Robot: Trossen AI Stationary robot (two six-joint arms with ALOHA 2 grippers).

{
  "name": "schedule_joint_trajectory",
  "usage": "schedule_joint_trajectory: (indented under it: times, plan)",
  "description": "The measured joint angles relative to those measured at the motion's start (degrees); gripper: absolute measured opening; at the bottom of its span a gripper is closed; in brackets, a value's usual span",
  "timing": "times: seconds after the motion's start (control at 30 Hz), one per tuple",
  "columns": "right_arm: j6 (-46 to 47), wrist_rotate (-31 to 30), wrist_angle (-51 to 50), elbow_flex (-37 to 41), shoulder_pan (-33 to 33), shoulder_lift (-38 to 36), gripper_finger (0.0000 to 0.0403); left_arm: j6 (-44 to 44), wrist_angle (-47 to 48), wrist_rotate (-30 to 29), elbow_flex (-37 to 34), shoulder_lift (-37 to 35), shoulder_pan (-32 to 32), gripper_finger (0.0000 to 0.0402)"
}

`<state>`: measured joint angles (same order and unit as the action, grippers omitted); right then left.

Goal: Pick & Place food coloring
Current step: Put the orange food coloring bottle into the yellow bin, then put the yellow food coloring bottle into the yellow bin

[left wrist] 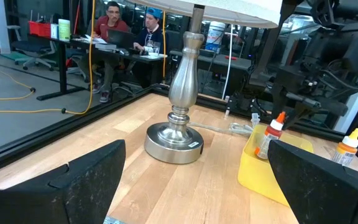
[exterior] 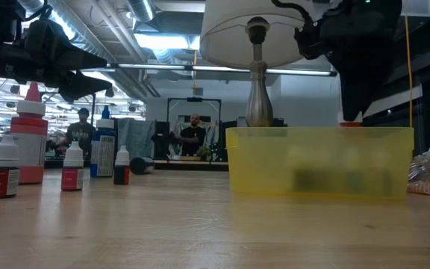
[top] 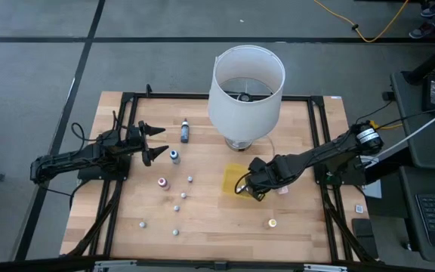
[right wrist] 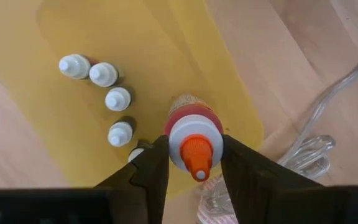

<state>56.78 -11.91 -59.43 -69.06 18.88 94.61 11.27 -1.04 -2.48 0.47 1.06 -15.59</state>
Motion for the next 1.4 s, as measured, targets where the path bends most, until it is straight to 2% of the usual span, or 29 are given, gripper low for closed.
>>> schedule_joint_trajectory:
  times: [0.43, 0.67, 0.97, 1.4]
  plan:
    - [1.5, -1.8, -0.8, -0.5, -0.3, -0.9, 0.0222, 0.0, 0.0, 0.0, 0.0, 0.0, 0.0, 0.0389]
    - [1.7, -3.6, -4.0, -3.2, 0.3, -3.2, 0.0234, 0.0, 0.0, 0.0, 0.0, 0.0, 0.0, 0.0389]
    - [2.7, -5.0, -7.0, -6.8, 7.2, -7.5, 0.0235, 0.0, 0.0, 0.0, 0.0, 0.0, 0.0, 0.0389]
    - [-23.4, -0.5, -9.1, -11.7, 17.6, -8.3, 0.0235, 0.0, 0.0, 0.0, 0.0, 0.0, 0.0, 0.0389]
